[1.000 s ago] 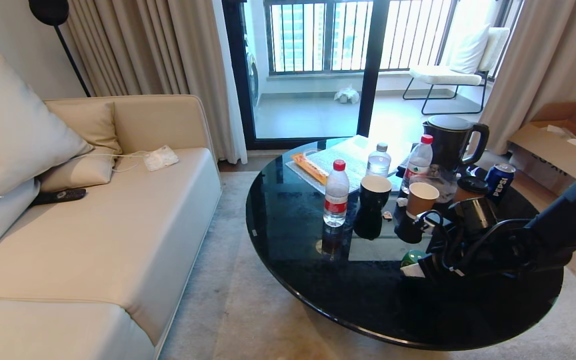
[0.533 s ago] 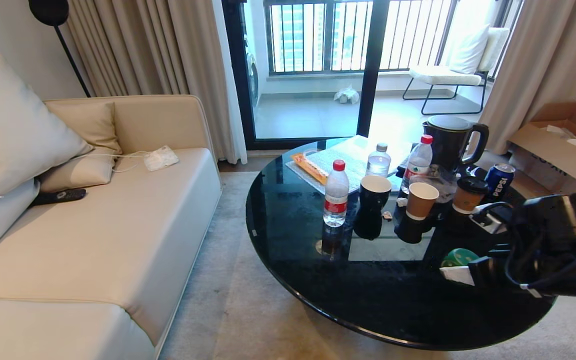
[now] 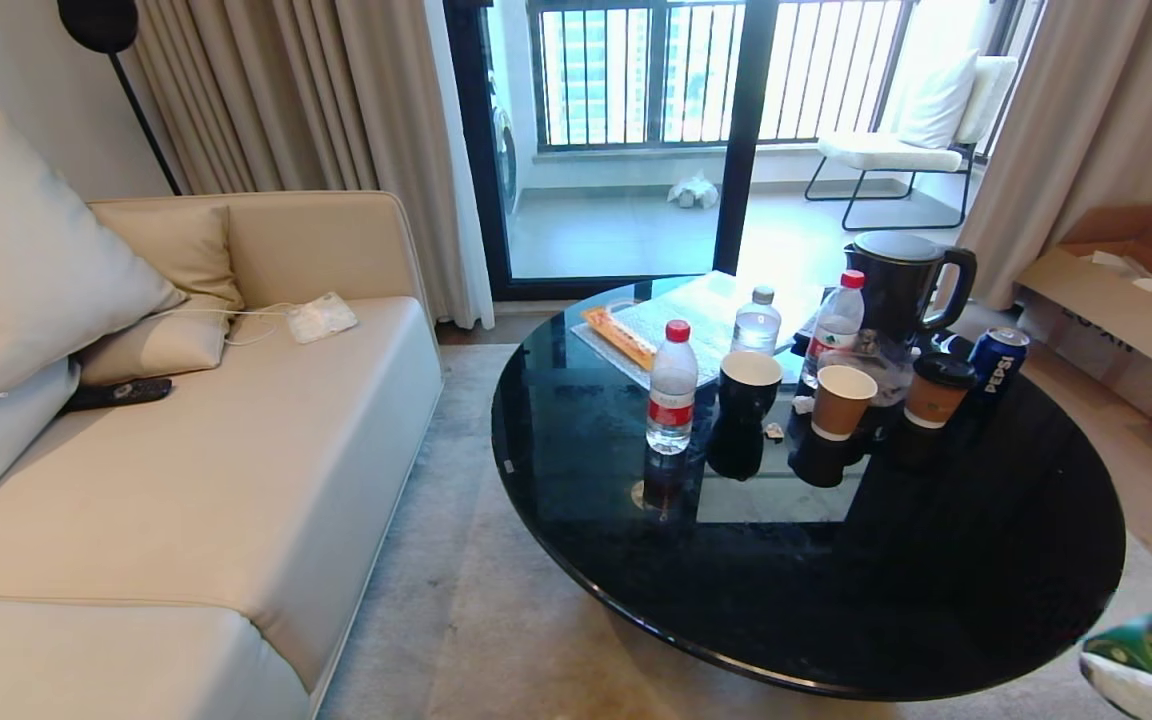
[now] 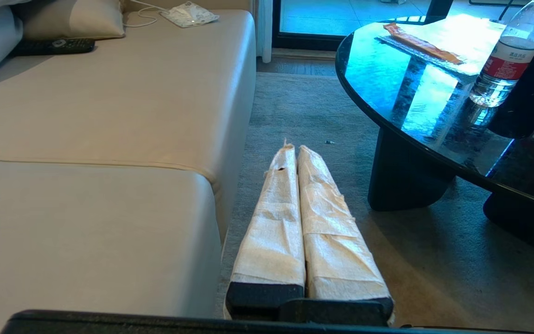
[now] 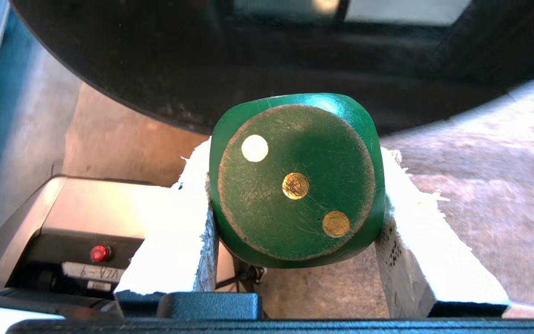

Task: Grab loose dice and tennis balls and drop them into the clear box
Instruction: Put the toys in the box

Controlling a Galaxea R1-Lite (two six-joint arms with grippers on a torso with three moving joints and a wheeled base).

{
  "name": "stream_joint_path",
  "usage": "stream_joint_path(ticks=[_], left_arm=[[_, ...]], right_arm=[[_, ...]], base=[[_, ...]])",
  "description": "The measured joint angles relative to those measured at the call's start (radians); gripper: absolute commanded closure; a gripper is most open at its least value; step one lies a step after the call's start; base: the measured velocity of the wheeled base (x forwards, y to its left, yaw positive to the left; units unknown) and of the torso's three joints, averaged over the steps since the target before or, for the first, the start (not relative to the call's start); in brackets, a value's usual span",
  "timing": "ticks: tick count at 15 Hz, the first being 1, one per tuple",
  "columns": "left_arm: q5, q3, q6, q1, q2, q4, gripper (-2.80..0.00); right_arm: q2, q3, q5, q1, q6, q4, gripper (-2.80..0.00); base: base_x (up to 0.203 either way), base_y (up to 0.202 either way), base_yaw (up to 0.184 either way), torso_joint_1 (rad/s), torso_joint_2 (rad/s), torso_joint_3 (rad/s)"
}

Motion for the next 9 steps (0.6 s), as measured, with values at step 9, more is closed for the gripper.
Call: stream_joint_path(ticks=[9], left_arm=[[0.0, 0.0, 0.0, 0.0, 0.0, 0.0, 0.0]], right_arm=[[-0.657, 0.228, -0.083, -0.05, 0.018, 0.077, 0.0]], base=[[0.0, 0.0, 0.0, 0.0, 0.0, 0.0]])
